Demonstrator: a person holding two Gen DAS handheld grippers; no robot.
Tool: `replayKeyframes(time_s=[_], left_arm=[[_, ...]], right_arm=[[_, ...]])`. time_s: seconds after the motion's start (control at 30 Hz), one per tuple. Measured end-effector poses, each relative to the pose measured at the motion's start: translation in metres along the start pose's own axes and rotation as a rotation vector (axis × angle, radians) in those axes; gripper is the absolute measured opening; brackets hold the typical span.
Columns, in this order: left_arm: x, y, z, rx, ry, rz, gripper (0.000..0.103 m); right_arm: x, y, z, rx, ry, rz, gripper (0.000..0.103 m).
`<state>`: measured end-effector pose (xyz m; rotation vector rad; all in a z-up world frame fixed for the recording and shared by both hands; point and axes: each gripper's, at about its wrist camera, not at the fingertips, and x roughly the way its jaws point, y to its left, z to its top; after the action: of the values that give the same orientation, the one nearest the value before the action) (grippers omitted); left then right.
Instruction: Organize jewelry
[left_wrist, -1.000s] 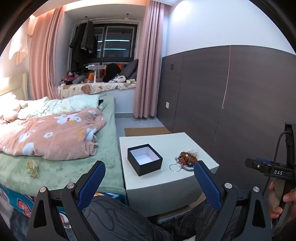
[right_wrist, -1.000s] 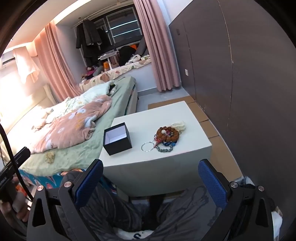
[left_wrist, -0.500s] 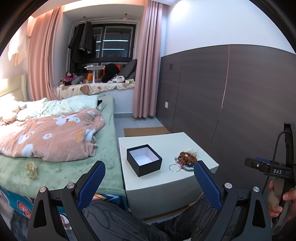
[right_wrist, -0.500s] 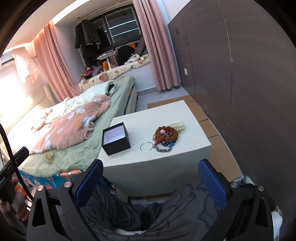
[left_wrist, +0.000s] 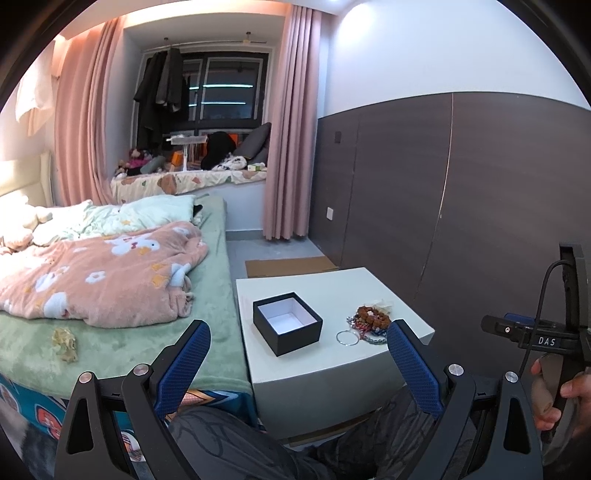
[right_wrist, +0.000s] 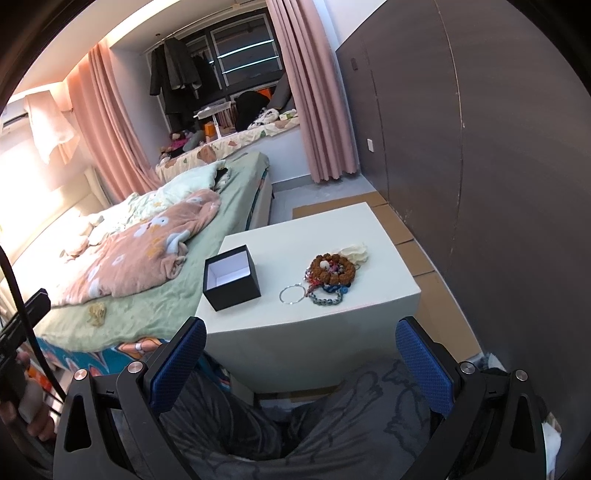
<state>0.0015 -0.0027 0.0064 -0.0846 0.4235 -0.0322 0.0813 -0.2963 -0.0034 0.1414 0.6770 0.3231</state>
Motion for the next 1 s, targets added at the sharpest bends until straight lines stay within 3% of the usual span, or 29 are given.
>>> replayKeyframes(time_s=[1.0], left_arm=[[0.011,0.006,-0.008,0.01,0.01,0.002,0.097]], right_arm=[[0.016,0.001,-0.009,-0.006,0.016,0.025,0.103]])
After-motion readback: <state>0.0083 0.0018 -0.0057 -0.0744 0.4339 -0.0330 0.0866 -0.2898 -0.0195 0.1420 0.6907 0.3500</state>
